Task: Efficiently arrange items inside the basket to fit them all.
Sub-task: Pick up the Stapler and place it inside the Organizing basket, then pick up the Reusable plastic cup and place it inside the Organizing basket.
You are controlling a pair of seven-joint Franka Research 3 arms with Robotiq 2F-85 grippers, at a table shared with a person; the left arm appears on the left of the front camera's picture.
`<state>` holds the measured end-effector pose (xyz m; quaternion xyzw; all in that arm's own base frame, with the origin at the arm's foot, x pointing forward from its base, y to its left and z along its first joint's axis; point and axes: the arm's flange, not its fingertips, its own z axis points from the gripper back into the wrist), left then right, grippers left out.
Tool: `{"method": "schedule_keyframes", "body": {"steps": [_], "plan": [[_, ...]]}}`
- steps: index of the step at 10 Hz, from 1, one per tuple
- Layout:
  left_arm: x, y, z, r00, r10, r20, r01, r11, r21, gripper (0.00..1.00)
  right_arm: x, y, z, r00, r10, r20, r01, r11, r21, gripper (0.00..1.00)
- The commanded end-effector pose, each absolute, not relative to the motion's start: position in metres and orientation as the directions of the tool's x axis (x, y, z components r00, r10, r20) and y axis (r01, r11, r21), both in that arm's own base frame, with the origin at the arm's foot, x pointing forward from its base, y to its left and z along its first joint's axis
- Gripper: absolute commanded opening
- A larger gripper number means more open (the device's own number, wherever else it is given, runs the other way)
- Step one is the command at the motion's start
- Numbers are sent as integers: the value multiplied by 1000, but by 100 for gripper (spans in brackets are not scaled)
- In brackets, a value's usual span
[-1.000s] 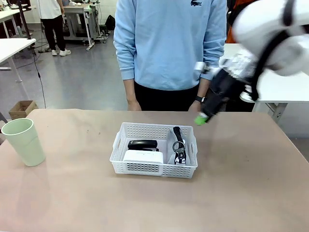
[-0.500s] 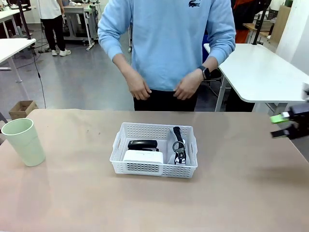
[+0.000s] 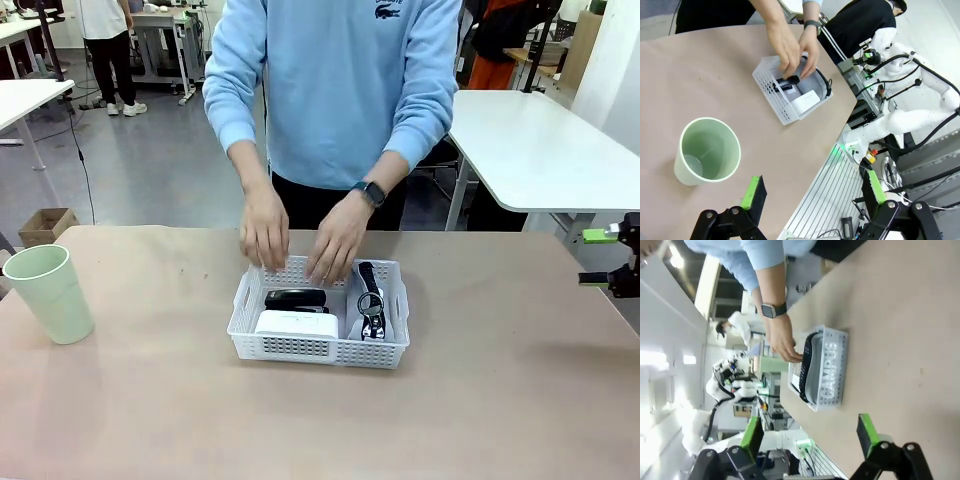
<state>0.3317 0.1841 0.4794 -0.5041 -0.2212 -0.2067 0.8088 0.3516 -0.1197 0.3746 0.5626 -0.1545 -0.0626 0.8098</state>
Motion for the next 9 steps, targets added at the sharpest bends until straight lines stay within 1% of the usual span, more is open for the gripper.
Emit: {"method": "schedule_keyframes", "body": {"steps": [1, 9], "plan": [[329, 183, 479, 820, -116, 561, 554, 413, -723, 100, 350, -122, 381, 952, -219, 216, -119, 384, 915, 100], [329, 183, 479, 820, -116, 561, 554, 413, -723, 100, 350, -122, 381, 952, -219, 216, -119, 384, 915, 100]]}}
